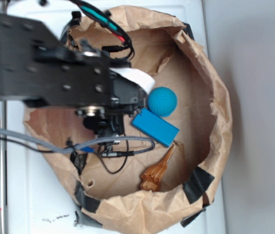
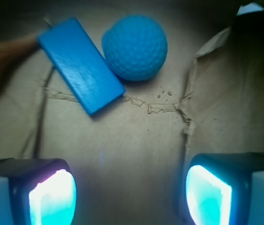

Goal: Grab the blue block.

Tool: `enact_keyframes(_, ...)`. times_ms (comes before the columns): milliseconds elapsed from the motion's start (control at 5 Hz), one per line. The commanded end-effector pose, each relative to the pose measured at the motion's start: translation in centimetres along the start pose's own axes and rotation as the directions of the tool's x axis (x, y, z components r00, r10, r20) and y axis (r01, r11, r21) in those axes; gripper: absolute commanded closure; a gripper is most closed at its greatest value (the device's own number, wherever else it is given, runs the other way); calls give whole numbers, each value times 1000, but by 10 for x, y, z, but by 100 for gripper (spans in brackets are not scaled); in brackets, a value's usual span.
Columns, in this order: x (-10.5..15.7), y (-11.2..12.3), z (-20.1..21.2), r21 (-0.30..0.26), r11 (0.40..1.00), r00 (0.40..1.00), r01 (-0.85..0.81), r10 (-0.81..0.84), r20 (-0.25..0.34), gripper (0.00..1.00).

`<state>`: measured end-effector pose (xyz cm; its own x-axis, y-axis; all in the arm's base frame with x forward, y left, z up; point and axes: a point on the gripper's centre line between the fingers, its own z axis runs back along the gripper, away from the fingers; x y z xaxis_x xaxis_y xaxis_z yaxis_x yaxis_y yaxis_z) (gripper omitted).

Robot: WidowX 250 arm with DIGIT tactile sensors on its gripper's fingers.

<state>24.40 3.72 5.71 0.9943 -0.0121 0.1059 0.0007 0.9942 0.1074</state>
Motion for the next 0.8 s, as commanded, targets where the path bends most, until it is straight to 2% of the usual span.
enact_keyframes(0, 21, 7, -7, -7, 999, 999, -49, 49, 22, 0)
enact_keyframes(200, 16, -10, 4, -61, 998, 997, 35, -30, 74, 0)
enact_keyframes(400, 24, -19, 12, -90, 990, 989, 106, -96, 109, 0)
enact_keyframes(600, 42, -19, 11, -95, 993, 993, 76, -66, 100, 0)
